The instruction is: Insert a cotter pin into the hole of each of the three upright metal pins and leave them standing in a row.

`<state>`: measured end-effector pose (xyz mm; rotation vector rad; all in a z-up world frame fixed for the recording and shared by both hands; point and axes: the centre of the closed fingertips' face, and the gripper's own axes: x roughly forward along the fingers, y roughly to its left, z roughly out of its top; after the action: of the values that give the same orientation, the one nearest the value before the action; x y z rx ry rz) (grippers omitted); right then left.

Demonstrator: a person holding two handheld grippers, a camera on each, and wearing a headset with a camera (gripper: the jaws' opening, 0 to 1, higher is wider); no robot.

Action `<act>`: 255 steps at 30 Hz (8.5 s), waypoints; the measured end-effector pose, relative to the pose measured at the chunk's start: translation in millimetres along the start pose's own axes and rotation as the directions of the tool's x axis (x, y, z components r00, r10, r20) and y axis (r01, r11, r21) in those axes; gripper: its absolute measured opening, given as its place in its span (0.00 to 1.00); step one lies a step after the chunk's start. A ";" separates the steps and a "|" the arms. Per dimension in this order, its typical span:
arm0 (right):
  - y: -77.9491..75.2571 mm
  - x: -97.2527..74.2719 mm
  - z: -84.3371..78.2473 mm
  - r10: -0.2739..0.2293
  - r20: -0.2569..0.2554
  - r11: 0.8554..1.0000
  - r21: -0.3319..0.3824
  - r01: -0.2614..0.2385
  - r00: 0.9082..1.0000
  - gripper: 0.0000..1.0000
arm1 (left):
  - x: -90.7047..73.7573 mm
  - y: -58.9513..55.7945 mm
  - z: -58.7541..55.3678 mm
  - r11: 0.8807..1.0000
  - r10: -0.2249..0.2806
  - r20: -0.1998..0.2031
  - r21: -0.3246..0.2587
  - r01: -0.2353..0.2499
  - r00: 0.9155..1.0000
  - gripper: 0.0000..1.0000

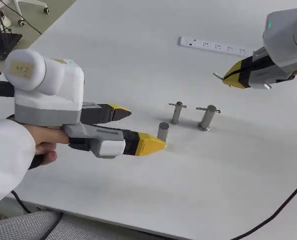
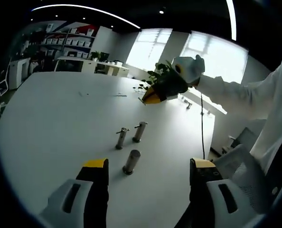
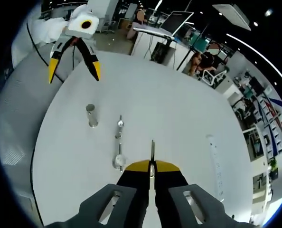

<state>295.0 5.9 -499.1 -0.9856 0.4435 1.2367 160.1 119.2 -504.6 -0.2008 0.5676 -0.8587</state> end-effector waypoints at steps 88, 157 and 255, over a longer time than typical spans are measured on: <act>113.9 -8.8 36.2 0.016 0.134 0.992 0.125 -0.033 0.991 0.28 | 44.8 -31.0 27.8 0.975 -0.121 -0.079 -0.197 0.103 0.990 0.00; 178.7 -9.1 55.7 0.340 0.265 0.898 0.193 -0.395 0.902 0.00 | 37.2 -57.6 -21.5 0.781 -0.216 -0.318 0.510 0.359 0.923 0.10; 127.8 73.4 54.3 0.382 0.115 0.923 0.000 -0.385 0.917 0.00 | 75.2 34.9 -44.2 0.958 -0.040 -0.180 0.272 0.089 0.983 0.13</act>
<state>188.2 93.4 -573.9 -0.8259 0.5790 1.6291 197.8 86.9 -584.4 0.1152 0.5964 -1.0160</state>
